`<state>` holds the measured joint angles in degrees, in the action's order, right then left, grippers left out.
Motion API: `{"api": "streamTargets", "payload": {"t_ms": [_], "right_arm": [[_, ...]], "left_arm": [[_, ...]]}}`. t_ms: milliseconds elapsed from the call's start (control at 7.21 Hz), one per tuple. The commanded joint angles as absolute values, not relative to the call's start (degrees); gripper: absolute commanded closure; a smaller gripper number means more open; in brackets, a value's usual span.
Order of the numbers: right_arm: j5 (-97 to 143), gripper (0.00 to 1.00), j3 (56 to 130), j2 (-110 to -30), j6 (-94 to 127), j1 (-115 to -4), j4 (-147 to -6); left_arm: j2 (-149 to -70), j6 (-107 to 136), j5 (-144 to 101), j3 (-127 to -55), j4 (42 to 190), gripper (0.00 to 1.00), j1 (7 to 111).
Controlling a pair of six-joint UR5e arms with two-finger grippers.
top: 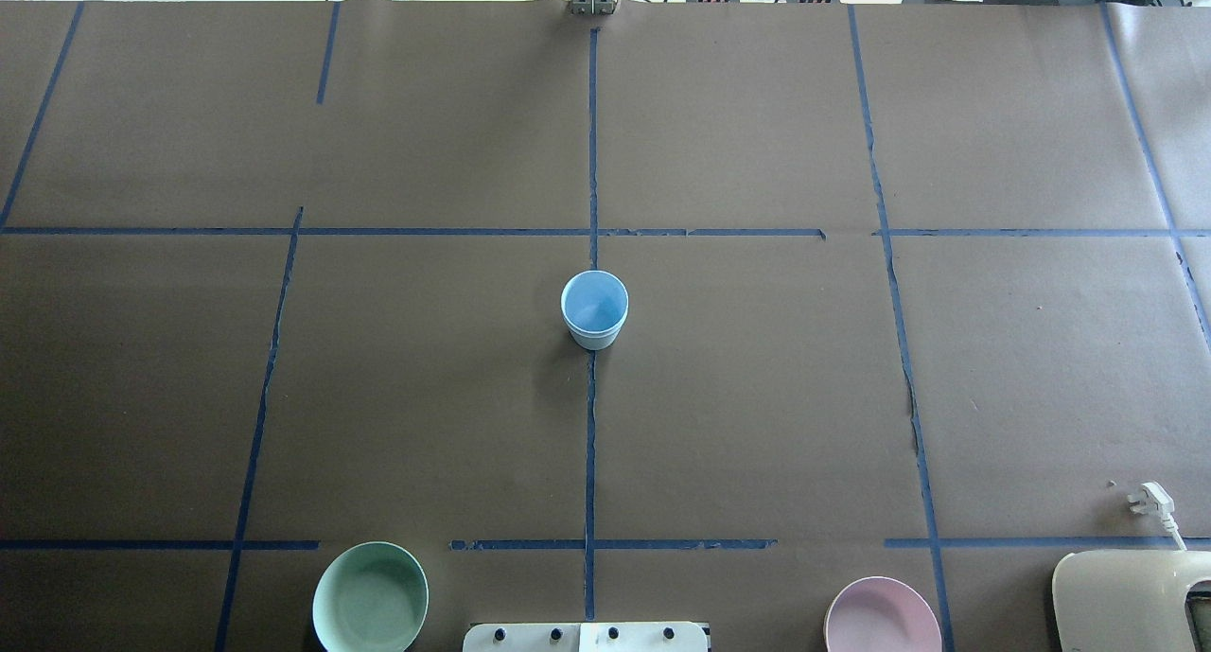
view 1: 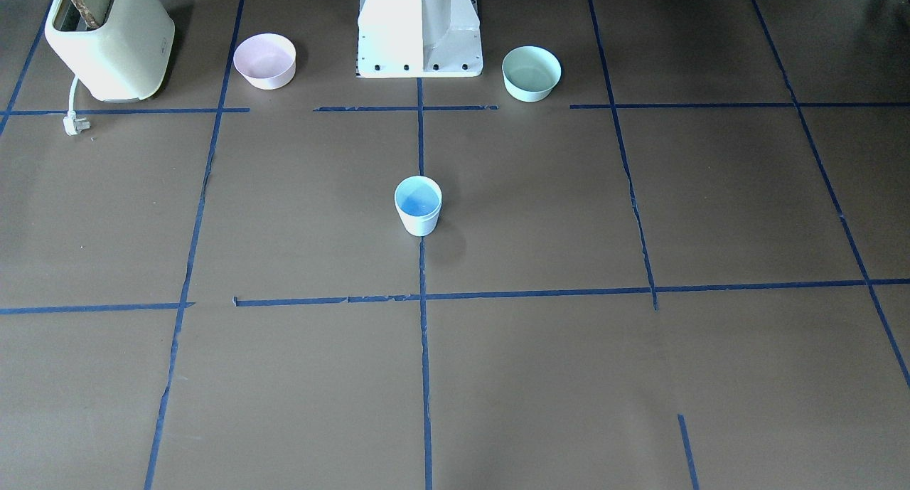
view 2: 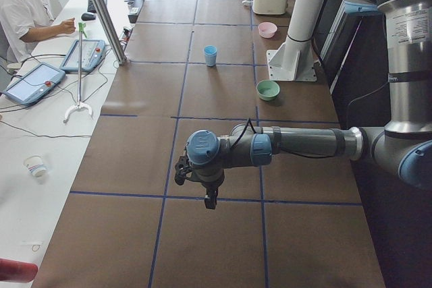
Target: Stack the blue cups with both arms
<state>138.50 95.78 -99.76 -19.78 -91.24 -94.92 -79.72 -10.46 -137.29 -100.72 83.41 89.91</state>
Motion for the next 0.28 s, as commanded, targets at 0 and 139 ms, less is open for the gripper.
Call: {"api": "streamTargets", "payload": {"t_ms": [0,139], "right_arm": [[138.5,0.0,95.7,-99.8,-19.8,-91.2,-94.9],[138.5,0.0,95.7,-99.8,-19.8,-91.2,-94.9]], "left_arm": [[-79.7,-10.5,-137.3,-100.7,83.4,0.0,89.9],[-79.7,-10.5,-137.3,-100.7,83.4,0.0,89.9]]}}
